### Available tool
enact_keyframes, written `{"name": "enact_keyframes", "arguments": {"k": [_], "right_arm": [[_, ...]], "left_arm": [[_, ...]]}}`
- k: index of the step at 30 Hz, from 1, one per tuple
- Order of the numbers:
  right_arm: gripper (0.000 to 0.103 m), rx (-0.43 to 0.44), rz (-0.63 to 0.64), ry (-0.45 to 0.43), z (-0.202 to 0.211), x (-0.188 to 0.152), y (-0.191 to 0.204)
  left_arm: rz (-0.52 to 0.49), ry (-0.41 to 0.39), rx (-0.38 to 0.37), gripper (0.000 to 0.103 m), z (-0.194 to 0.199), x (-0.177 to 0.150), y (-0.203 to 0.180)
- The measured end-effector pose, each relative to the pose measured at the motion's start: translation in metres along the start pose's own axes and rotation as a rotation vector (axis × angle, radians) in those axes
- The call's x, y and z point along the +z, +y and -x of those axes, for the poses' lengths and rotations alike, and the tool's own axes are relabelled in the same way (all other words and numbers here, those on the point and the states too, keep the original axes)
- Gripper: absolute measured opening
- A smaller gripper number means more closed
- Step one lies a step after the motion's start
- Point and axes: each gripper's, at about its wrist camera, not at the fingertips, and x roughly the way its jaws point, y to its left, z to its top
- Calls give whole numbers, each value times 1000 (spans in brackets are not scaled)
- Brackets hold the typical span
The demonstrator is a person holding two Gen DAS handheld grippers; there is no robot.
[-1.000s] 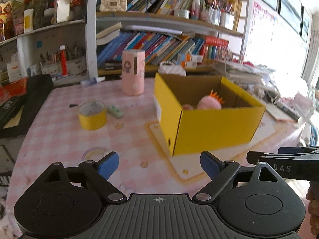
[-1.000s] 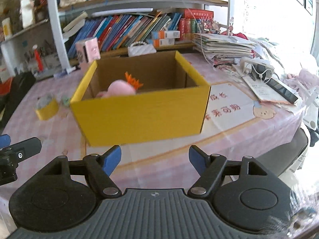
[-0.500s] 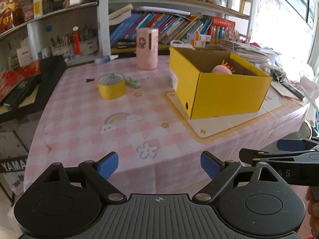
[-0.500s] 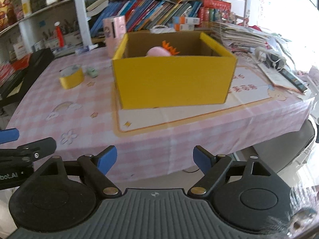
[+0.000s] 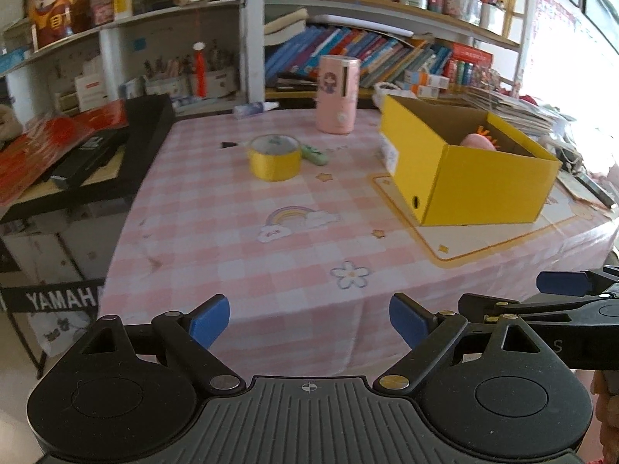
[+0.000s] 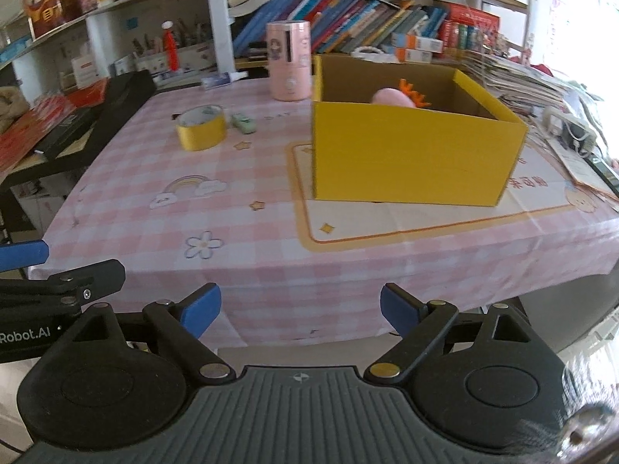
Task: Organize objects
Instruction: 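Withdraw both open tools from the yellow box back over the table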
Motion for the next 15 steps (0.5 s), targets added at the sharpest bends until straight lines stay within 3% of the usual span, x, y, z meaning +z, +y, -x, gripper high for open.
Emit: {"name": "enact_keyframes", "arguments": {"k": [15], "right_arm": [[90,78,95,-28,-2,11,51]], "left_arm": [[75,-41,81,92,18,-2,48]]}}
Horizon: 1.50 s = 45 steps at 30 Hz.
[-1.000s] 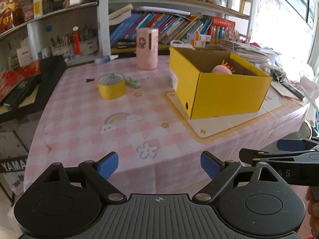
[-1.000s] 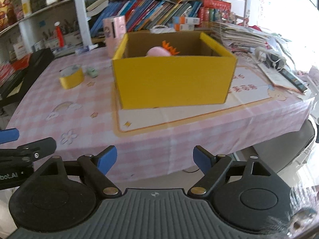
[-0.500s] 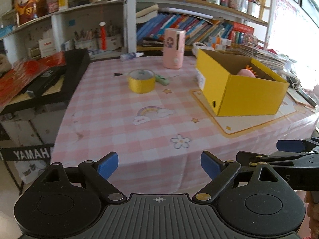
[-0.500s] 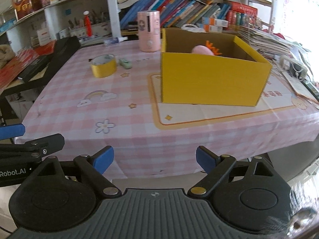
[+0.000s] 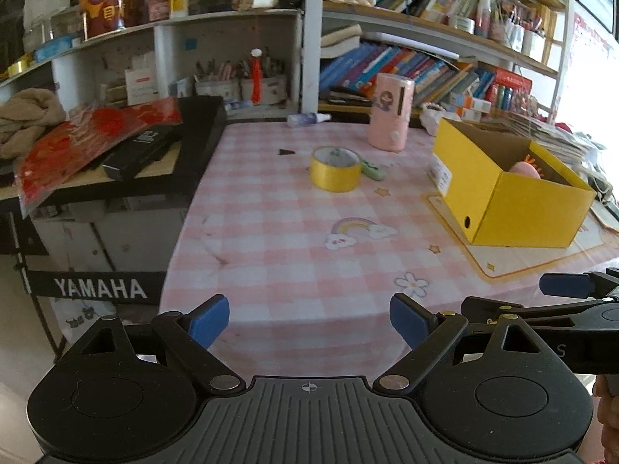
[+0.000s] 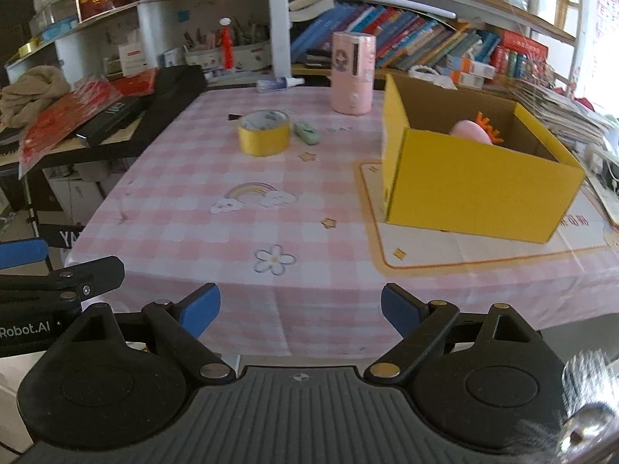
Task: Organize objects
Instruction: 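Withdraw both open tools from the yellow box back over the table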
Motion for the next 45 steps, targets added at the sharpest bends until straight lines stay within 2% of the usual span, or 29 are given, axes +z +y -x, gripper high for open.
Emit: {"name": "enact_keyframes", "arguments": {"k": [15,26,45], "right_arm": [[90,17,29,-19,-9,14,25],[90,31,40,-1,-36,30,25],[90,63,66,-6,-115,112,-10]], "left_arm": [[18,-32,8,92,-1,8,25],[28,-14,20,92,-29,22,27],[50,-11,66,92,-107,88,10]]}}
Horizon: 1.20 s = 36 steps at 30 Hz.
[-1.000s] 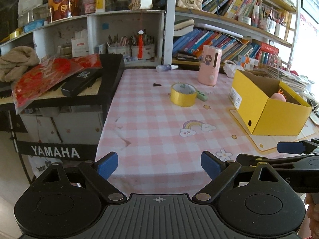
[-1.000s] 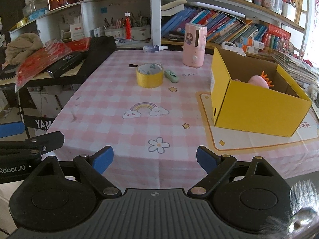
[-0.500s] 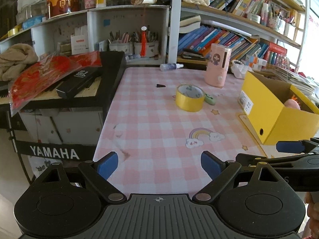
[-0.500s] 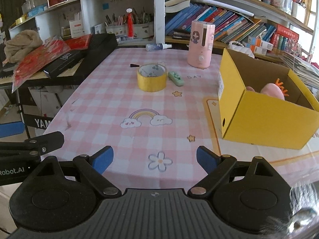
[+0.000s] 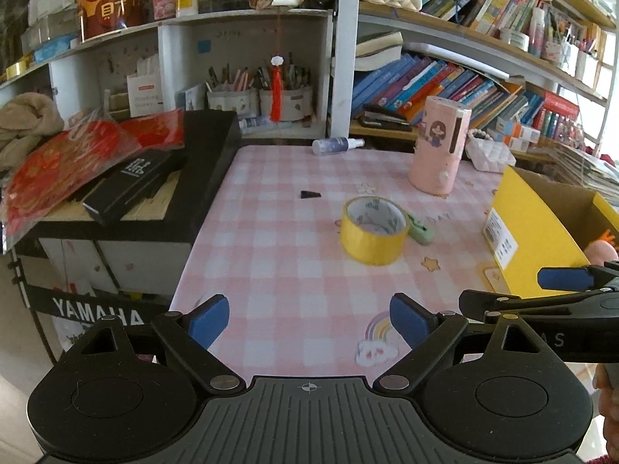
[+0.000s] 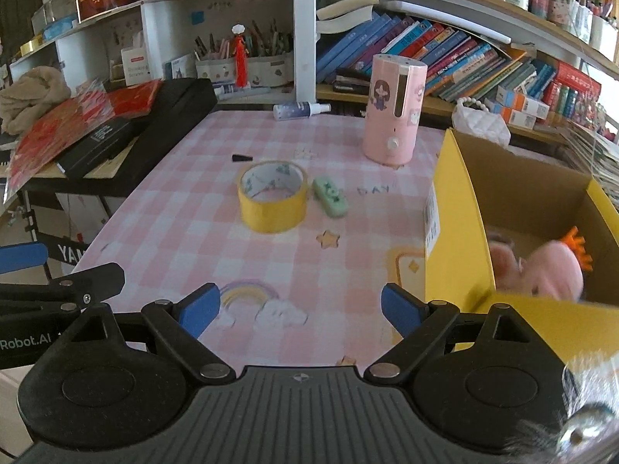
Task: Organize objects
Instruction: 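Withdraw both open tools from the yellow box back over the table, then grasp the yellow tape roll with the left tool while the right tool grasps the mint-green clip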
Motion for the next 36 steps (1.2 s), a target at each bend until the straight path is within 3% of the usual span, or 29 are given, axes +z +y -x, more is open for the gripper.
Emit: {"name": "enact_keyframes", "arguments": {"k": [14,24,36], "right_arm": [[87,57,14,14,-54,40,-23],[52,77,-41,44,-94,67,-48],[47,84,-102,113,-141,104,-72]], "left_arm": [[15,38,56,92,-46,27,-11],[-26,68,15,92,-85,44,-29],[-134,97,-81,92,-152,58,-64]]}}
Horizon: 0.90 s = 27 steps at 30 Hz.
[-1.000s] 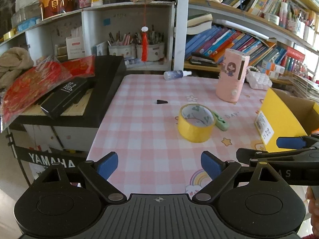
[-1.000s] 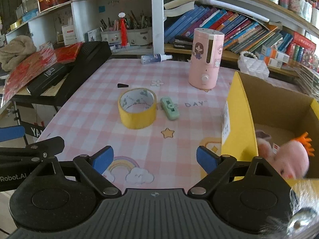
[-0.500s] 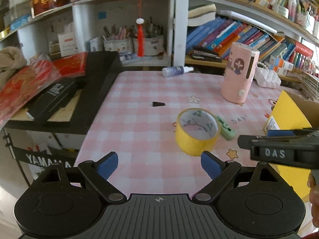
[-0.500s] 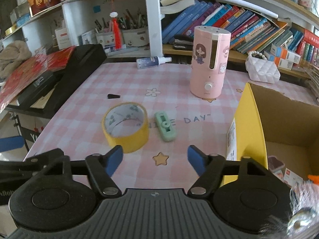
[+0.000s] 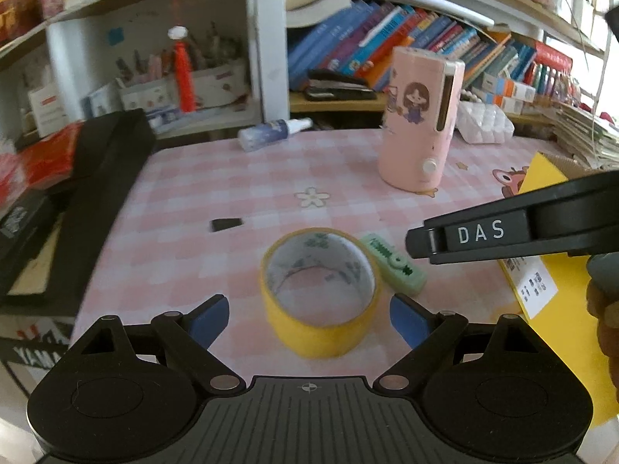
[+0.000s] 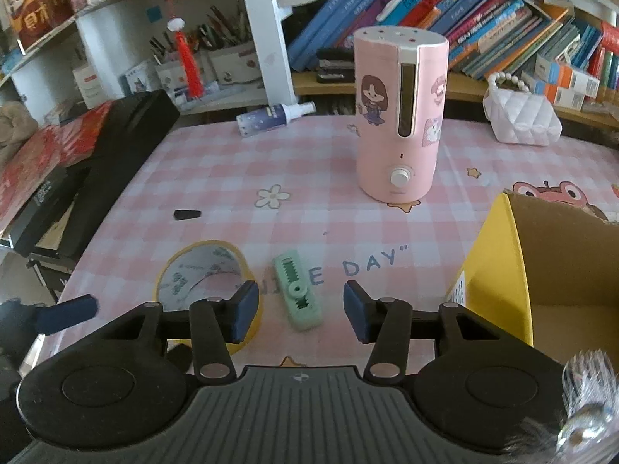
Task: Organize objects
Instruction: 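Grasp the yellow tape roll with the left tool while the right tool grasps the mint-green clip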
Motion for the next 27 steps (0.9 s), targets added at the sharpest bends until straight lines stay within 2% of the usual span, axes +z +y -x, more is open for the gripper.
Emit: {"name": "enact_keyframes", "arguments": {"k": [8,10,11,16,22,27], "right_arm": [[47,3,-7,49,-19,9,-5],[47,4,-10,57,-23,10,-7],[47,4,-10,60,-25,11,-6],[45,17,0,72,-32,14,-5],[36,50,22,137,-53,14,4],[31,31,63,163,-67,12,8]], "left_arm": [[-20,8,27,92,-39,8,-8],[-14,5,17,89,-43,9,-6],[-11,2,3,85,-43,9,-5],[-2,-17,5,84,-28,4,6],[104,-25,53,84,2,-7,34],[180,-26,65,84,23,-17,47]]}}
